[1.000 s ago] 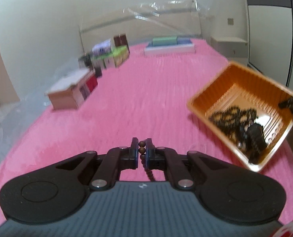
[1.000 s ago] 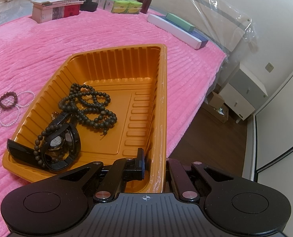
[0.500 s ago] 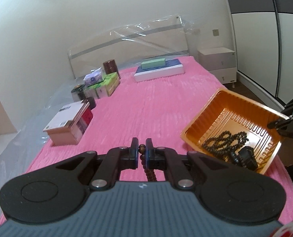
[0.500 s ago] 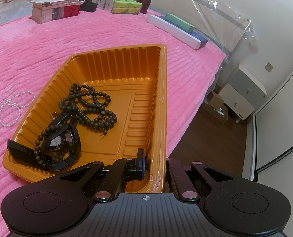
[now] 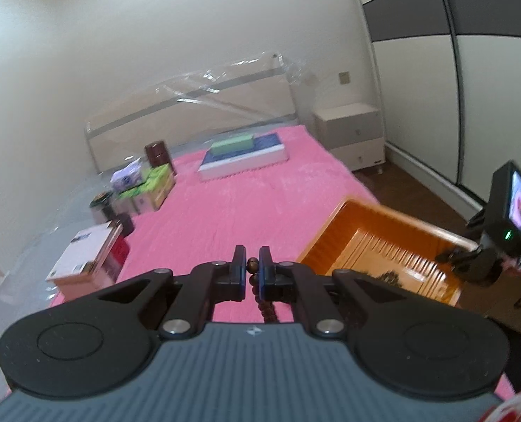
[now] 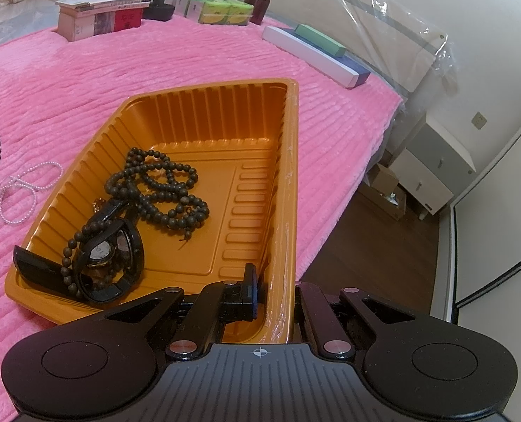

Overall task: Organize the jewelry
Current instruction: 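Lower the brown bead bracelet into the tray and open the left tool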

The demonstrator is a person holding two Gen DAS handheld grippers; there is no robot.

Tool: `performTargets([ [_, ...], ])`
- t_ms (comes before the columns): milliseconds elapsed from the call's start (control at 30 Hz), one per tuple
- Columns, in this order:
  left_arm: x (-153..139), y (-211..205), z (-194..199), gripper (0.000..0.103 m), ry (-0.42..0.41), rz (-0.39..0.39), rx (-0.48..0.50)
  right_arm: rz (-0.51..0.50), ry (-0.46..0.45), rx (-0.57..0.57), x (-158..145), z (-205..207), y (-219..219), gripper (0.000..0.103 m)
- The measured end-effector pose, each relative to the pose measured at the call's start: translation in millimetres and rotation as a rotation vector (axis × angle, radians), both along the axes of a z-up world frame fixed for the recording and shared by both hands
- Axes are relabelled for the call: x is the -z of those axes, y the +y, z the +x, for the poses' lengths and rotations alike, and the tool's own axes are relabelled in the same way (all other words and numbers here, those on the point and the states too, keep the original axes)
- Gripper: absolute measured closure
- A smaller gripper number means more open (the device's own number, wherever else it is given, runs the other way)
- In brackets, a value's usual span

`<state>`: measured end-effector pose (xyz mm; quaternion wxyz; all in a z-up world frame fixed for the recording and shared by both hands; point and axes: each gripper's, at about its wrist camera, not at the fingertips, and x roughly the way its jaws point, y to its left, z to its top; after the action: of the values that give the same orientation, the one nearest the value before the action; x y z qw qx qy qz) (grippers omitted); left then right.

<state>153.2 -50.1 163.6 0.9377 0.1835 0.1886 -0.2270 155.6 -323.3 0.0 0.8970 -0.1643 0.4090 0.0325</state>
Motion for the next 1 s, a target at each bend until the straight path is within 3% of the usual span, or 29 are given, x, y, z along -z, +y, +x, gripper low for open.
performTargets([
  [533,-32.1,-81.7,20.5,0.097,-0.029,0.009,0.194,0.015,0.011,-0.014,1.8,4.6,-4.9,0.099],
  [1000,-2.7,-138.7,48.2,0.097,0.066,0.025,0.281,0.029,0.015,-0.019,2.9,6.7,-8.4,0.099],
])
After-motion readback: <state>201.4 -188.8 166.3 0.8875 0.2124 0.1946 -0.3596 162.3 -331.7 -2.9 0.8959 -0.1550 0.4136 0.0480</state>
